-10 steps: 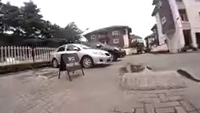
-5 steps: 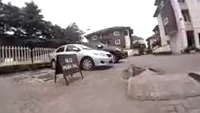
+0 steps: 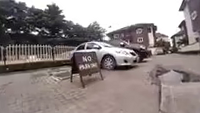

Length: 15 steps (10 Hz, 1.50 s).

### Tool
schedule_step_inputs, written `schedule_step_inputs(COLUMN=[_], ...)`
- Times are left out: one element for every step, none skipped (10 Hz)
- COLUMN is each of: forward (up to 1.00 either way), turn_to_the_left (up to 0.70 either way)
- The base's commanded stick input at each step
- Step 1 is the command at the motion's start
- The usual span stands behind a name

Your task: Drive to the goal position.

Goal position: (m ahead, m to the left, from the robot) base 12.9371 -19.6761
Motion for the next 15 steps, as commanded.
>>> schedule_step_inputs(forward=[0.7,0.7,0.7,0.7,0.7,0.7,0.7,0.7,0.29,0.06,0.0,0.0,0.0,0.0,0.0], turn_to_the_left=[0.0,0.0,0.0,0.0,0.0,-0.08,-0.32,-0.35,-0.74,-0.71,-0.7,-0.7,-0.7,-0.7,-0.7])
